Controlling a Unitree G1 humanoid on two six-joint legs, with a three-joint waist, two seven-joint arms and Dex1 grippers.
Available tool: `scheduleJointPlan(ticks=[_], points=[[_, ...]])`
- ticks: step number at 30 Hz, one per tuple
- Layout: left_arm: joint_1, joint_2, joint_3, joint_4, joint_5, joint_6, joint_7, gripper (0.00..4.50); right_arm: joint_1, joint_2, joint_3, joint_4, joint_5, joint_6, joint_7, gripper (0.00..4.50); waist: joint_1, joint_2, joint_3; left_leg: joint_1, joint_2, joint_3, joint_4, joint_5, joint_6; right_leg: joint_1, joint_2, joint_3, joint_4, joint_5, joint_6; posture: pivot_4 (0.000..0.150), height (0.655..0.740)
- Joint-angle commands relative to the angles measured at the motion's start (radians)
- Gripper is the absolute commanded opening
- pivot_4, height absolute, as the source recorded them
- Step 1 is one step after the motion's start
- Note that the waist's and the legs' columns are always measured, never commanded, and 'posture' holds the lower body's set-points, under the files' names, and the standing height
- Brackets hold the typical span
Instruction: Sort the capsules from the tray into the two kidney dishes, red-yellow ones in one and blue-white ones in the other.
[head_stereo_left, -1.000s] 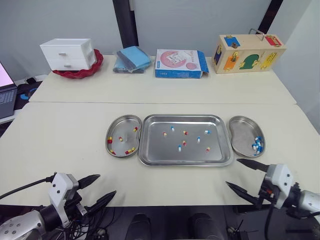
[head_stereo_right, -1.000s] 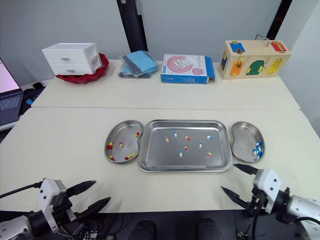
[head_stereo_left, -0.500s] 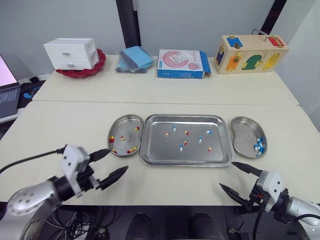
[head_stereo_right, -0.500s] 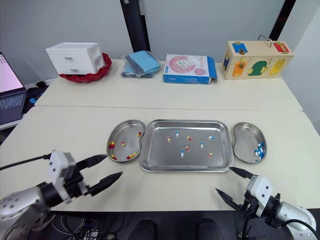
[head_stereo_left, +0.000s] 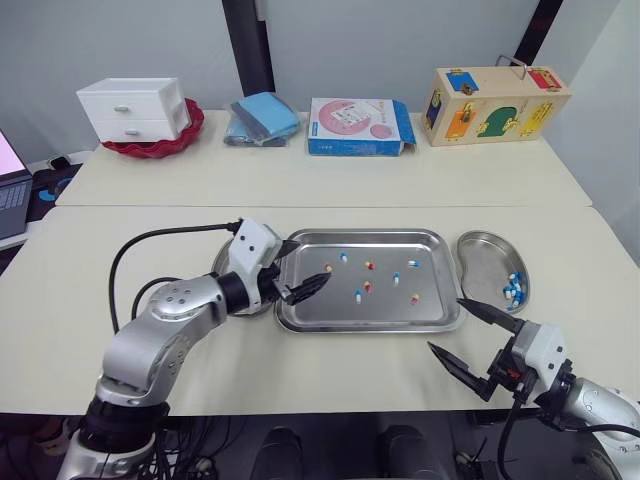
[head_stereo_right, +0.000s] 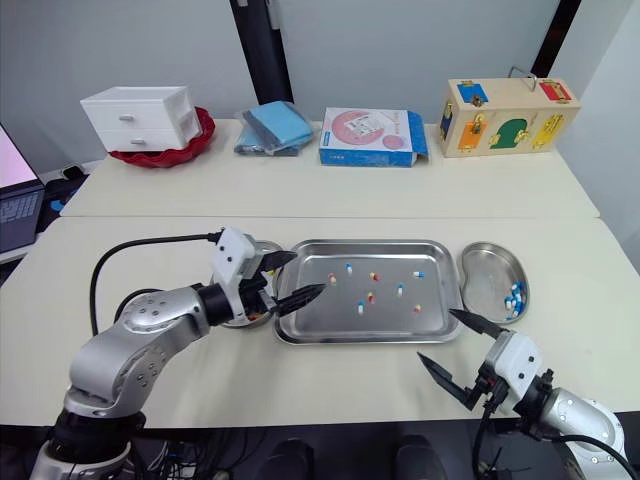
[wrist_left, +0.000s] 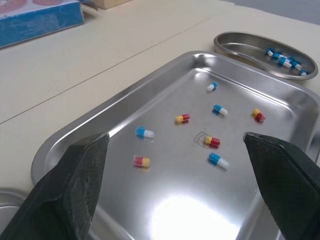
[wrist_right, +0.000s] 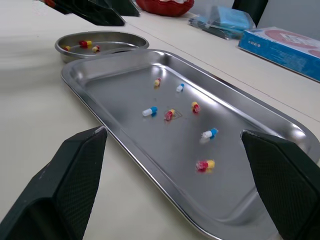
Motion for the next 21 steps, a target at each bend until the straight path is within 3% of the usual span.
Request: scheduleJointPlan(ticks=[1,4,8,21], points=[[-0.051,-0.026,-0.030,0.030,0.031,0.011,0.025,4.46,-0.037,-0.019,0.002,-0.062,0.023,0.059,-0.026,4.50,0.000,0.000,0.000,0.000,0.000,0.000,0.000,0.000,0.000,0.000,0.000,0.000,0.000,0.000,0.000,0.150,0.7078],[-0.101,-0.057,-0.057,0.091,0.062,0.026,0.045,4.29,-0.055,-0.020,0.010,-0.078,0.022,0.094,-0.041,4.50,0.001,0.000,0.000,0.000,0.000,0.000,0.001,0.000,0.000,0.000,0.000,0.000,0.000,0.000,0.001,0.150,0.7078],[-0.168,-0.061,-0.116,0.200,0.125,-0.002,0.016,3.26,-0.057,-0.014,0.026,-0.092,0.018,0.118,-0.053,4.50,0.002,0.000,0.000,0.000,0.000,0.000,0.000,0.000,0.000,0.000,0.000,0.000,0.000,0.000,0.001,0.150,0.7078],[-0.371,-0.101,-0.243,0.564,0.284,-0.129,-0.147,3.26,-0.071,-0.006,0.065,-0.133,0.006,0.166,-0.104,4.50,0.001,0.000,0.000,-0.002,-0.001,0.000,0.000,0.000,0.000,-0.001,0.000,0.000,0.000,0.000,0.001,0.150,0.7078]])
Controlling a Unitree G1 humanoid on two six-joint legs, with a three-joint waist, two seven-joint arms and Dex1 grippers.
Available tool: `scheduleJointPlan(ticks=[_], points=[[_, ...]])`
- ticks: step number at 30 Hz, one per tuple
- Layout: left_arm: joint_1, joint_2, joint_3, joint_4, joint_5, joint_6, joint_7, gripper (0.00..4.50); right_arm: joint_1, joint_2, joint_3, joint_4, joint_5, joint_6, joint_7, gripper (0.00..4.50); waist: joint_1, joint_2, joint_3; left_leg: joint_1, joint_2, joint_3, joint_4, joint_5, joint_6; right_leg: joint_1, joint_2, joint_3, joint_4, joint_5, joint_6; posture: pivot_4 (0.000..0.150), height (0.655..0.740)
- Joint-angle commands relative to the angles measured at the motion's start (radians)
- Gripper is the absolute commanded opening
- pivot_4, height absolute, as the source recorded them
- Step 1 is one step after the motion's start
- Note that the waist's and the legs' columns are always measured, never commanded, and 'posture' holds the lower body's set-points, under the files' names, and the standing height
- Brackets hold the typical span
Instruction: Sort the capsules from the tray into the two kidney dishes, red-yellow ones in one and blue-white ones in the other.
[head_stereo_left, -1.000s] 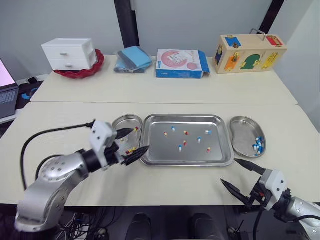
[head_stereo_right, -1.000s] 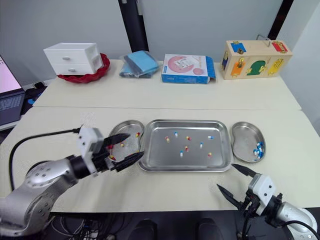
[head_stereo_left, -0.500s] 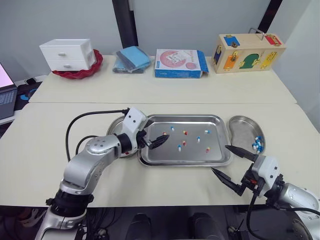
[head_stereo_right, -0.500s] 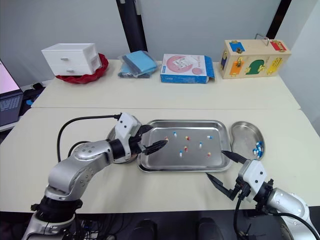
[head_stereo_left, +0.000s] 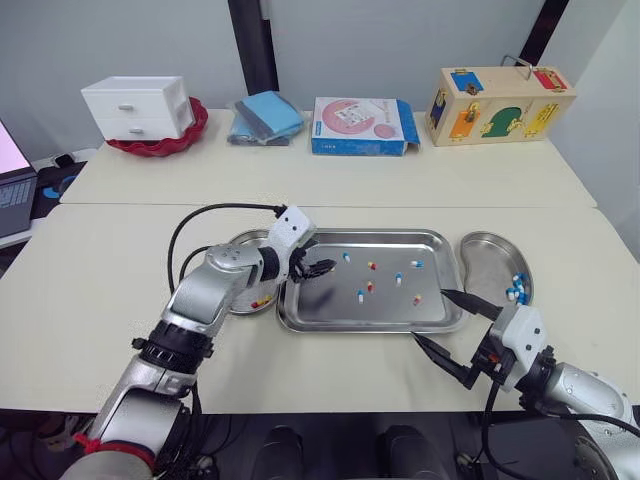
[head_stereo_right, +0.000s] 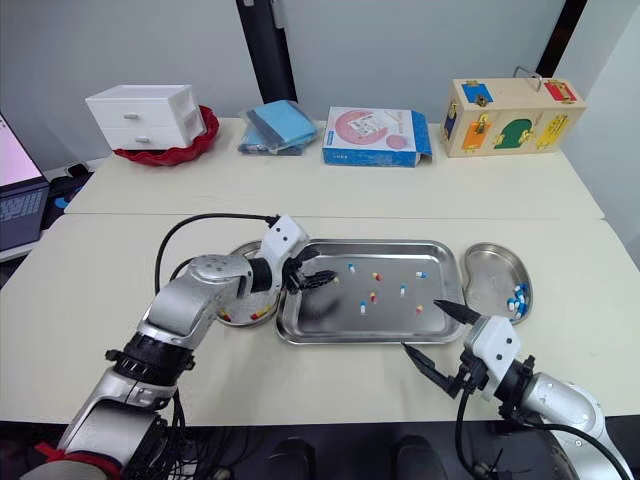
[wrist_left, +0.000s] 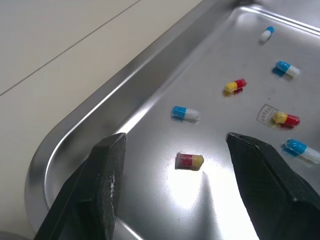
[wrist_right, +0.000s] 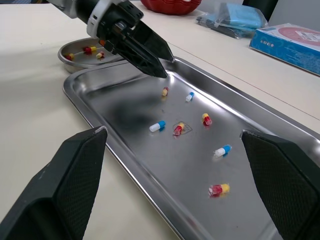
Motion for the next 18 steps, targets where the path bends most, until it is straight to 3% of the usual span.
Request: scheduleJointPlan(ticks=[1,9,12,18], points=[[-0.037,-0.025,-0.018,0.053,0.042,-0.050,-0.028,3.26,0.000,0.003,-0.001,-0.049,0.010,0.006,-0.018,4.50,0.000,0.000,0.000,0.000,0.000,0.000,0.000,0.000,0.000,0.000,0.000,0.000,0.000,0.000,0.000,0.150,0.7078],[-0.060,-0.075,-0.050,0.182,0.122,-0.130,-0.061,3.26,0.011,0.005,0.010,-0.077,0.007,0.025,-0.043,4.50,0.000,0.000,0.000,0.000,0.000,0.000,0.000,0.000,0.000,0.000,0.000,0.000,0.000,0.000,0.000,0.150,0.7078],[-0.059,-0.081,-0.047,0.204,0.139,-0.129,-0.073,2.71,0.013,0.003,0.012,-0.091,0.009,0.038,-0.052,4.50,0.000,0.000,0.000,0.000,0.000,0.000,0.000,0.000,0.000,0.000,0.000,0.000,0.000,0.000,0.000,0.150,0.7078],[-0.041,-0.080,-0.040,0.194,0.145,-0.124,-0.092,0.70,0.011,-0.002,0.004,-0.107,0.012,0.061,-0.058,4.50,-0.001,0.000,0.000,0.000,0.000,0.000,0.000,0.000,0.000,0.000,0.000,0.000,0.000,0.000,0.000,0.150,0.7078]])
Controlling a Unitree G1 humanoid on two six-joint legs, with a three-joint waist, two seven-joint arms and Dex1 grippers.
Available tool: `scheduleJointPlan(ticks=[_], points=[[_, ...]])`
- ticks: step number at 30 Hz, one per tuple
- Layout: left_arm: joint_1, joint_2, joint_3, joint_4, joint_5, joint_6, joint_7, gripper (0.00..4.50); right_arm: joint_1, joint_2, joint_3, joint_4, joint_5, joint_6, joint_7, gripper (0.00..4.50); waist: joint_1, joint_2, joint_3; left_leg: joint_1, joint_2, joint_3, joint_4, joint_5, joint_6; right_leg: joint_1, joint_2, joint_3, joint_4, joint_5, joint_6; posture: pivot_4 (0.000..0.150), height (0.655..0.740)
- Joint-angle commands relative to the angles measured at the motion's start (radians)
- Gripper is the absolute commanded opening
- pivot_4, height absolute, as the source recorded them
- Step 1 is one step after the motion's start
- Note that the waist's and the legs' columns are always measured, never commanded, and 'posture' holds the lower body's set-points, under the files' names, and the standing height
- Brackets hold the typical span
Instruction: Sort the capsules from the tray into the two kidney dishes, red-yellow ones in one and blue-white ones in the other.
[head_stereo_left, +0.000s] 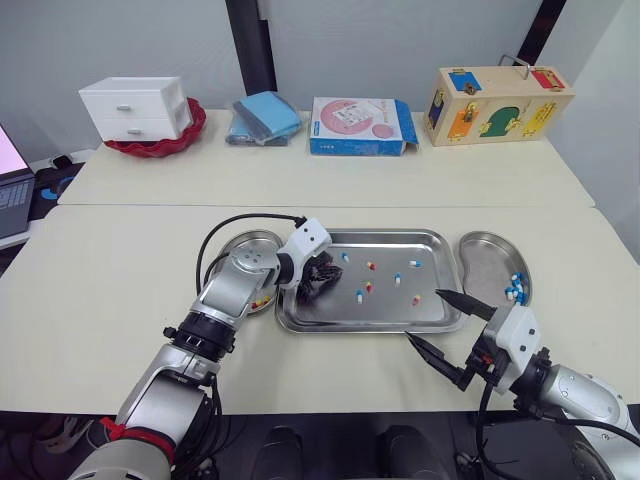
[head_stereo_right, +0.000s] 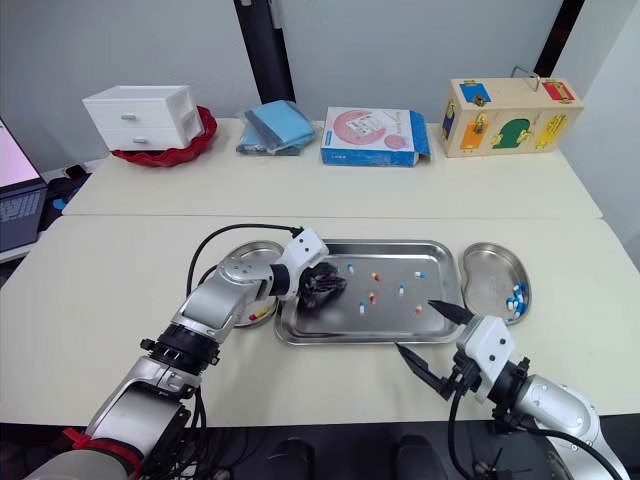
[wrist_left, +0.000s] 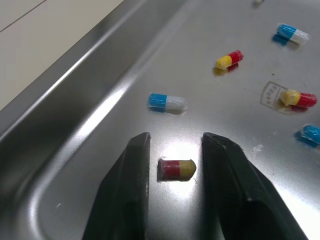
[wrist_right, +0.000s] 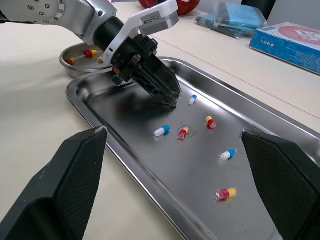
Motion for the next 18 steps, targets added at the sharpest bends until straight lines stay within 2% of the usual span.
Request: scheduleJointPlan(ticks=[1,6,10,14,18], points=[[0.008,0.001,0.000,-0.009,0.021,0.006,-0.011,0.45,-0.003,-0.006,-0.017,-0.047,0.015,0.008,-0.010,4.50,0.000,0.000,0.000,0.000,0.000,0.000,0.000,0.000,0.000,0.000,0.000,0.000,0.000,0.000,0.000,0.150,0.7078],[0.016,0.005,0.024,-0.045,0.010,0.005,-0.009,0.37,-0.009,-0.023,-0.027,-0.047,0.008,0.016,-0.009,4.50,0.000,0.000,0.000,0.000,0.000,0.000,0.000,0.000,0.000,0.000,0.000,0.000,0.000,0.000,0.000,0.150,0.7078],[0.029,0.042,0.067,-0.155,-0.022,0.053,-0.019,0.37,0.006,-0.050,-0.035,-0.013,-0.026,-0.029,0.016,4.50,-0.001,0.000,0.000,0.000,0.000,0.000,0.000,0.000,0.000,0.000,0.000,0.000,0.000,0.000,0.000,0.150,0.7078],[0.071,0.113,0.151,-0.315,-0.080,0.164,-0.033,0.37,-0.002,-0.082,-0.035,0.051,-0.034,-0.084,0.073,4.50,-0.003,0.000,0.000,-0.001,0.000,0.000,0.000,0.000,0.000,0.000,0.000,0.000,0.000,0.000,0.000,0.150,0.7078],[0.158,0.206,0.268,-0.478,-0.157,0.300,-0.032,0.37,-0.043,-0.125,-0.026,0.133,0.012,-0.168,0.211,4.50,-0.007,0.001,0.000,0.000,0.000,0.000,0.000,0.000,0.000,0.000,0.000,0.000,0.000,0.000,0.000,0.150,0.7078]])
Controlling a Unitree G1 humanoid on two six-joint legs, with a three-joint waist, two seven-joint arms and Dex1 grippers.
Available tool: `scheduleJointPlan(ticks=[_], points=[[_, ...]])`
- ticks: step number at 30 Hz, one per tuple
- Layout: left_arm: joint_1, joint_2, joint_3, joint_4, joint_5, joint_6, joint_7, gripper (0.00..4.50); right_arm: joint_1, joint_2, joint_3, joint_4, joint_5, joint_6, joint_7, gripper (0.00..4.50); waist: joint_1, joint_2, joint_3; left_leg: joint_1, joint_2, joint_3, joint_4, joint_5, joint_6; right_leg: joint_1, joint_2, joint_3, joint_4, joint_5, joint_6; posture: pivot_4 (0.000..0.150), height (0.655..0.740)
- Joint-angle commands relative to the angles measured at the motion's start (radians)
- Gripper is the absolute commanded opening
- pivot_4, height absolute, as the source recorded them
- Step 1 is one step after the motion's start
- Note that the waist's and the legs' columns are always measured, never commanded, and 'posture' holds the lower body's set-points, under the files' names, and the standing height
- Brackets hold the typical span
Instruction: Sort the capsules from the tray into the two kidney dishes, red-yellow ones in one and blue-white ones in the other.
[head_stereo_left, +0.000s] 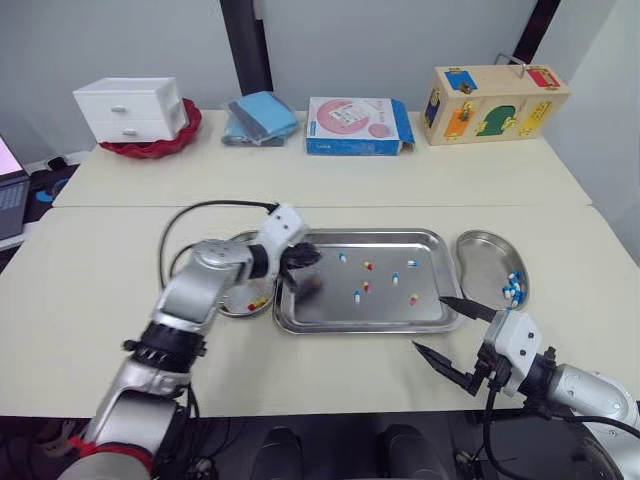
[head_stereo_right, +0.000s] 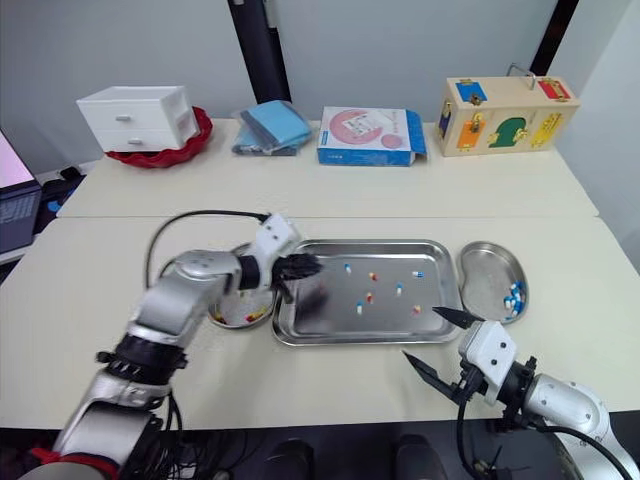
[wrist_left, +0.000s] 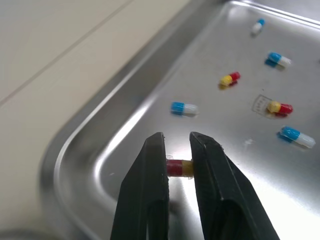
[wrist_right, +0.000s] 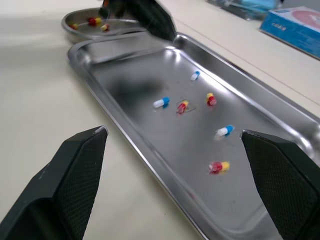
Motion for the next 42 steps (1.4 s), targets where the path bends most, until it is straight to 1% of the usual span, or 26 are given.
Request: scheduleJointPlan(ticks=[1,5,8,11,17,25,27,29,35,36,37,38,42], points=[[0.070,0.069,0.116,-0.153,-0.074,0.114,0.003,0.37,-0.046,-0.033,-0.012,0.036,0.077,-0.075,0.132,4.50,-0.002,0.000,0.000,0.000,0.000,0.000,0.000,0.000,0.000,0.000,0.000,0.000,0.000,0.000,0.000,0.150,0.7078],[0.183,0.122,0.261,-0.280,-0.153,0.216,0.031,0.37,-0.123,-0.045,0.028,0.080,0.133,-0.091,0.239,4.50,0.001,0.000,0.001,0.000,0.000,0.000,0.000,0.000,0.000,0.000,0.000,0.000,0.000,0.000,0.000,0.150,0.7078],[0.274,0.156,0.341,-0.335,-0.185,0.233,0.034,0.37,-0.178,-0.039,0.071,0.098,0.151,-0.087,0.293,4.50,0.002,0.000,0.001,0.000,0.000,0.000,0.000,0.000,0.000,0.000,0.000,0.000,0.000,0.000,0.000,0.150,0.7078],[0.347,0.184,0.399,-0.368,-0.207,0.237,0.044,0.37,-0.246,-0.017,0.112,0.095,0.176,-0.059,0.307,4.50,0.004,0.000,0.001,0.000,0.000,0.000,0.000,0.000,0.000,0.000,0.000,0.000,0.000,0.000,0.000,0.150,0.7078],[0.408,0.193,0.432,-0.376,-0.208,0.199,0.078,0.37,-0.305,0.017,0.149,0.093,0.166,-0.036,0.284,4.50,0.012,0.000,0.001,0.000,0.000,-0.001,0.000,0.000,0.000,0.000,0.000,-0.001,0.000,0.000,0.000,0.150,0.7078],[0.390,0.174,0.417,-0.315,-0.203,0.082,0.096,0.37,-0.332,0.053,0.162,0.078,0.160,-0.014,0.230,4.50,0.011,0.000,0.001,0.000,0.000,-0.001,0.000,0.000,0.000,0.000,0.000,-0.001,0.000,0.000,0.000,0.150,0.7078],[0.368,0.172,0.407,-0.276,-0.192,0.029,0.096,1.10,-0.344,0.059,0.156,0.078,0.164,-0.002,0.211,4.50,0.011,0.000,0.001,0.000,0.000,-0.001,0.000,0.000,0.000,0.000,0.000,-0.001,0.000,0.000,0.000,0.150,0.7078],[0.352,0.173,0.395,-0.246,-0.188,-0.006,0.091,1.68,-0.354,0.058,0.152,0.082,0.164,0.002,0.205,4.50,0.011,0.000,0.001,0.000,0.000,-0.001,0.000,0.000,0.000,0.000,0.000,-0.001,0.000,0.000,0.000,0.150,0.7078],[0.348,0.186,0.385,-0.202,-0.196,-0.044,0.069,3.72,-0.354,0.043,0.145,0.084,0.163,0.001,0.210,4.50,0.010,0.000,0.001,-0.001,0.000,-0.001,0.000,0.000,0.000,-0.001,0.000,-0.001,0.000,0.000,0.000,0.150,0.7078],[0.350,0.187,0.384,-0.201,-0.198,-0.046,0.067,3.95,-0.353,0.041,0.145,0.083,0.163,0.001,0.210,4.50,0.010,0.000,0.001,-0.001,0.000,-0.001,0.000,0.000,0.000,-0.001,0.000,-0.001,0.000,0.000,0.000,0.150,0.7078],[0.351,0.187,0.383,-0.202,-0.200,-0.047,0.067,4.37,-0.352,0.040,0.145,0.083,0.164,0.001,0.210,4.50,0.009,0.000,0.001,-0.001,0.000,-0.001,0.000,0.000,0.000,-0.001,0.000,-0.001,0.000,0.000,0.000,0.150,0.7078],[0.353,0.189,0.382,-0.202,-0.199,-0.052,0.064,4.47,-0.351,0.039,0.146,0.081,0.164,0.002,0.209,4.50,0.009,0.000,0.001,-0.001,0.000,-0.001,0.000,0.000,0.000,-0.001,0.000,-0.001,0.000,0.000,0.000,0.150,0.7078],[0.370,0.192,0.396,-0.202,-0.214,-0.067,0.042,4.47,-0.345,0.038,0.150,0.082,0.159,-0.002,0.210,4.50,0.009,0.000,0.001,-0.001,0.000,-0.001,0.000,0.000,0.000,-0.001,0.000,-0.001,0.000,0.000,0.000,0.150,0.7078]])
